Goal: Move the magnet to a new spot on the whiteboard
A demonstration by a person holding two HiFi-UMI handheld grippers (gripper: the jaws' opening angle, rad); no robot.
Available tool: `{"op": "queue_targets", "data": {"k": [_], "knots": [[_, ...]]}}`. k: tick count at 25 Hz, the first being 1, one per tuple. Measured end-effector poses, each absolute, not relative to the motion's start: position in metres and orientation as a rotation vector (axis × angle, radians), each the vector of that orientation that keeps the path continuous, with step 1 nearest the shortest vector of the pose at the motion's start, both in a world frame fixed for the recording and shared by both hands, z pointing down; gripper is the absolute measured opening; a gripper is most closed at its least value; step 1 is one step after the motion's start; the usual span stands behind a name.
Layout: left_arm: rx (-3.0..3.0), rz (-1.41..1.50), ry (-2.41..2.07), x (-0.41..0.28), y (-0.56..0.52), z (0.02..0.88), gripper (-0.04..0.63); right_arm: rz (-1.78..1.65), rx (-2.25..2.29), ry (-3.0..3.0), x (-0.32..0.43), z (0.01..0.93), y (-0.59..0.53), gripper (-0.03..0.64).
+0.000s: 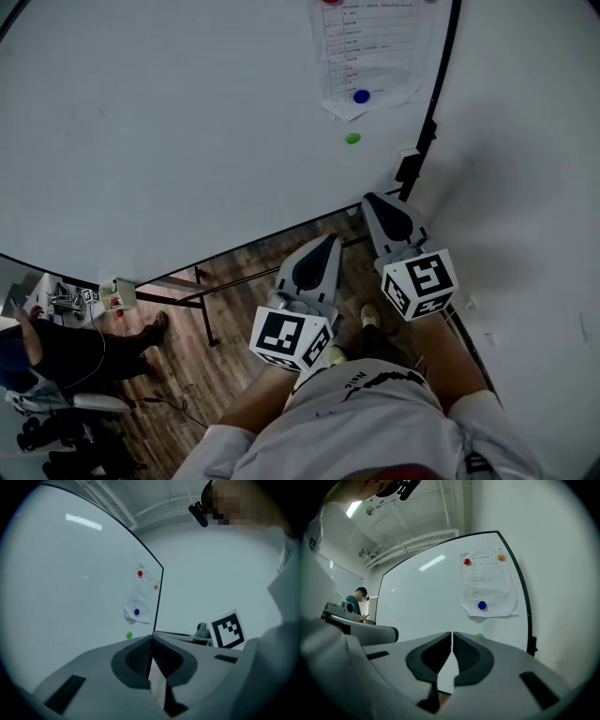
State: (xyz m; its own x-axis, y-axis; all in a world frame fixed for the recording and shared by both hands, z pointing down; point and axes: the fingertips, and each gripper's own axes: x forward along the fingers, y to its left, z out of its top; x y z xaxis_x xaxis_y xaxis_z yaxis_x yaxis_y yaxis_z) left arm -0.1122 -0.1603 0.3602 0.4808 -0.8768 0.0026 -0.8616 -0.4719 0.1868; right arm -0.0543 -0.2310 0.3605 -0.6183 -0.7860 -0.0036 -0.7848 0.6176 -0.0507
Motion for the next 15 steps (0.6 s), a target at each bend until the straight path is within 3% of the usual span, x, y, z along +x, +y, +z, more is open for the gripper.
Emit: {"op": "queue_targets", "data": {"k": [15], "knots": [[2.606,-0.174,-1.445,-0.105,-0.108,0.348,0.011,-0.164,-1.291,2.781,-0.054,0.347,-0.14,0.014]]}}
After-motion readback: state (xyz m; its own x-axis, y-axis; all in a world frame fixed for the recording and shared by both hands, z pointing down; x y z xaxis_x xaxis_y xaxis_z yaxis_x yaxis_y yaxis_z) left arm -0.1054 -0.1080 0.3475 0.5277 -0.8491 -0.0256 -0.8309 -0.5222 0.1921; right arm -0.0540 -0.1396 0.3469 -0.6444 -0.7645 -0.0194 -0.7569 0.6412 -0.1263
